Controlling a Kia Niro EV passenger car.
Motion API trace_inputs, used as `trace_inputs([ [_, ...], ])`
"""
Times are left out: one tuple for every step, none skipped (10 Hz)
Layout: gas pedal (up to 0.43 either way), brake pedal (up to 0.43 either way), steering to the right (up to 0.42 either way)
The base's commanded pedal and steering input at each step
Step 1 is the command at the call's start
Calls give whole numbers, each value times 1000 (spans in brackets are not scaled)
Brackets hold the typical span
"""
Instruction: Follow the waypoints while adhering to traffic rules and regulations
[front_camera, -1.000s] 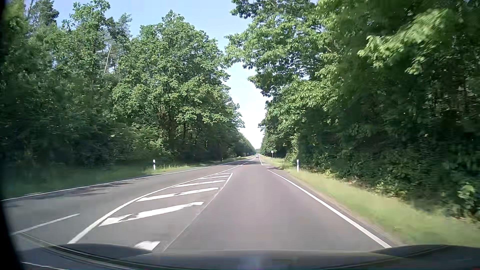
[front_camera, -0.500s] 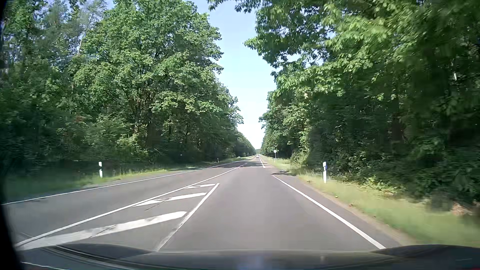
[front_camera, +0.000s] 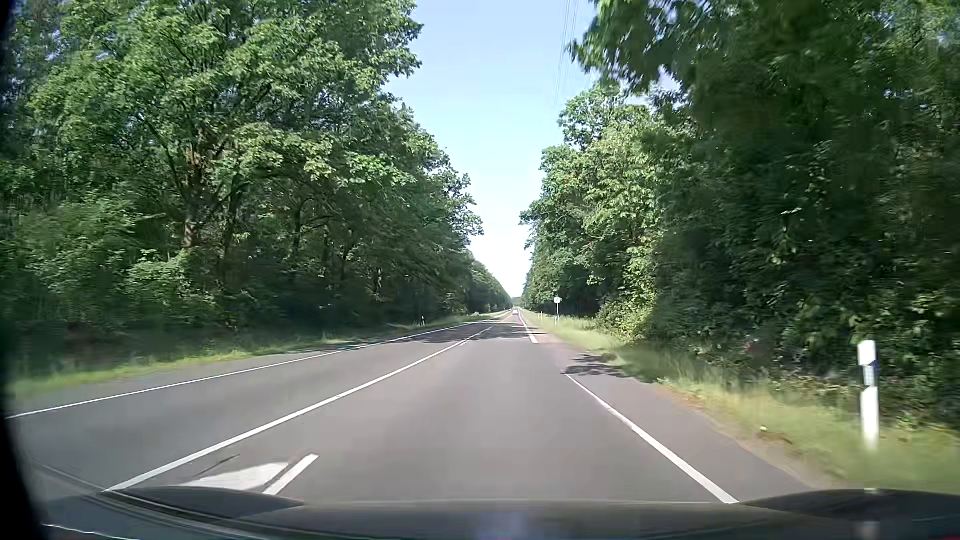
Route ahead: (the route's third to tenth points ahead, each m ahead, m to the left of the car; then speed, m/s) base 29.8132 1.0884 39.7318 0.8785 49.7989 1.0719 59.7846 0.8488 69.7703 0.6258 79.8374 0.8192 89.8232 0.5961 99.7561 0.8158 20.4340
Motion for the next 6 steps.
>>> trace_inputs([
  [331, 30, 0],
  [331, 30, 0],
  [331, 30, 0],
  [331, 30, 0],
  [331, 30, 0],
  [331, 30, 0],
])
